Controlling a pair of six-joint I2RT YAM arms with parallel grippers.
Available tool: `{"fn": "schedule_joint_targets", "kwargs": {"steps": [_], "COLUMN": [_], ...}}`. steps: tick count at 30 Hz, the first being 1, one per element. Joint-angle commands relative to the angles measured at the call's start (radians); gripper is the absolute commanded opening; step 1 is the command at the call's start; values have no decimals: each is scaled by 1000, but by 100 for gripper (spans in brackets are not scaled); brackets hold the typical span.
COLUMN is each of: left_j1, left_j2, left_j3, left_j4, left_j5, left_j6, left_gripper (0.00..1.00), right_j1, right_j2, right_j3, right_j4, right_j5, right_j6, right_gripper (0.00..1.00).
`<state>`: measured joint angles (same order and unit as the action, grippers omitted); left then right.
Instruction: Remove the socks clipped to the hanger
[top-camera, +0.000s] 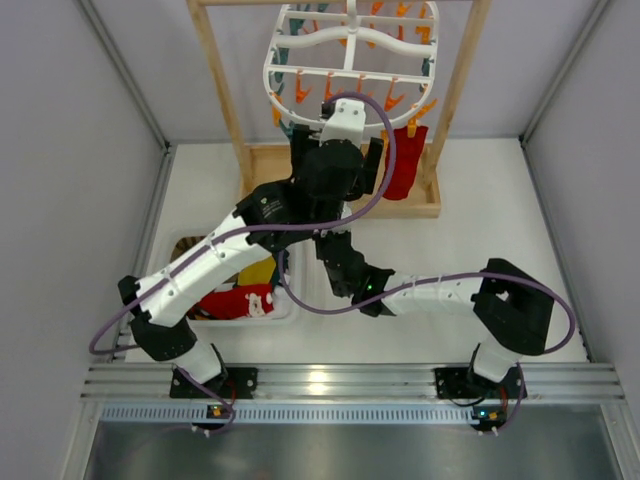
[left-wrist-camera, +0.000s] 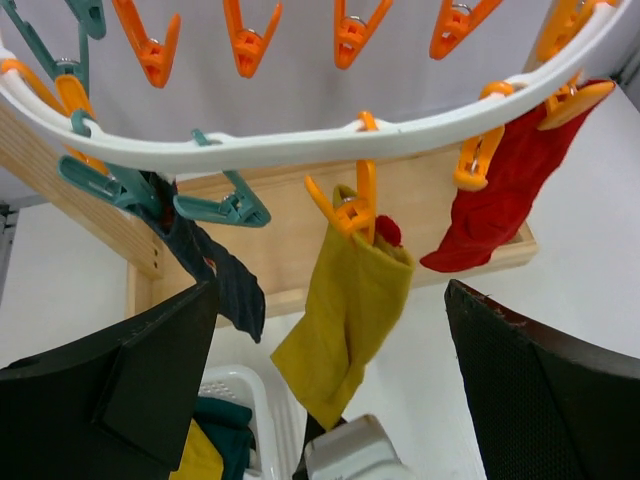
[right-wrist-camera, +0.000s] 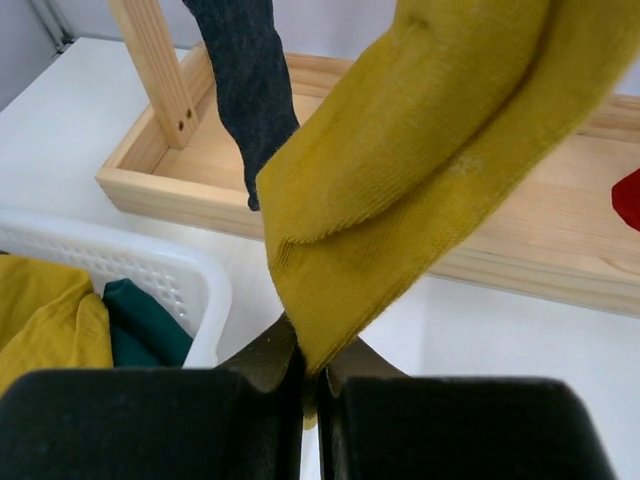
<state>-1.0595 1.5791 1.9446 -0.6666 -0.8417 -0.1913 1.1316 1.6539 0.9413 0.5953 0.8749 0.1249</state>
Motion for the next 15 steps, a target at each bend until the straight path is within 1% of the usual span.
{"fn": "schedule_joint_targets", "kwargs": {"steps": [1,4,9,10,12,15], "left_j1": [18,42,62,61,62,67], "left_j2": [41,81,145,154,174,196], "left_j3": [94,126,177,183,192,211], "left_j4": [32,32,30,30,32,30], "left_j5": [-79,-53,-27,-28,-42,-62], "left_j6": [53,52,56,56,56,62], "left_gripper": [99,98,93,93,89,87], "right_j1": [25,43,62,63,68,77], "right_j2": [-45,-43,-26,-25,-23,-23], "right_j3": [56,70,96,102,105,106], "right_j4": [-40,-49,-71,-72,-72,-66], "right_j5": [25,39,61,59,61,67], "right_j6": [24,15,-4,-4,-10,-24], "right_gripper": [0,0,0,0,0,0]}}
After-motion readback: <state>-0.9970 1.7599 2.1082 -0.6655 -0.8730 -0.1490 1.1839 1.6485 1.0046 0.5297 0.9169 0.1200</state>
